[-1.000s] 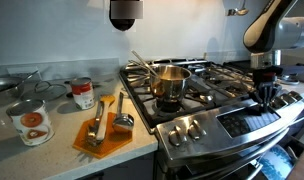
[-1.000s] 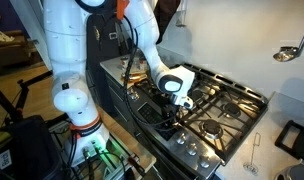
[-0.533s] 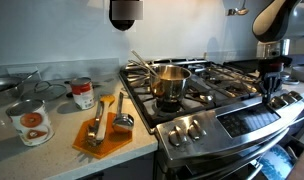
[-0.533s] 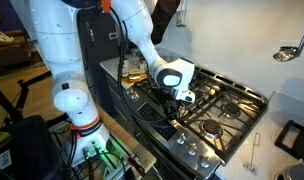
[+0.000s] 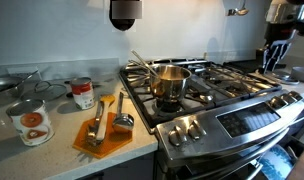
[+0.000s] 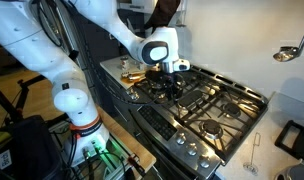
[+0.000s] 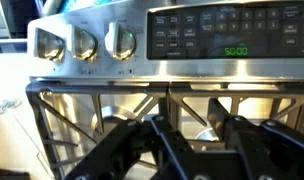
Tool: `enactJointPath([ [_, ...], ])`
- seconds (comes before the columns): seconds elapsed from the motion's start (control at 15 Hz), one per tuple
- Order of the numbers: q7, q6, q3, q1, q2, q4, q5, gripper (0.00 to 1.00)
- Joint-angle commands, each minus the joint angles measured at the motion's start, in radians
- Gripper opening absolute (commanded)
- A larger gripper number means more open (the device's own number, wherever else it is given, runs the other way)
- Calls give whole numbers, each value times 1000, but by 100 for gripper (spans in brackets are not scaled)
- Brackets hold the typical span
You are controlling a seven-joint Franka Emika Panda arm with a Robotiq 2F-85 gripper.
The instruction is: Press three buttons on the stove
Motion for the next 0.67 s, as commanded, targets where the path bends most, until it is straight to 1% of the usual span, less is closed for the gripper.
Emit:
enactJointPath([
  [0.0,29,-25,55,-3,-234,-85,-18,78],
  [0.07,29,-32,66,0,-279,-91,-2,87],
  [0.13,24,-62,67,12,-322,-92,38,94],
  [0.2,27,-91,71,17,-355,-86,63,99],
  [0.27,31,-136,74,25,-367,-48,95,100],
  [0.4,49,-180,75,22,-444,-67,133,100],
  [0.47,23,-135,77,16,-362,-36,98,100],
  [0.6,23,-144,77,16,-386,-36,101,100],
])
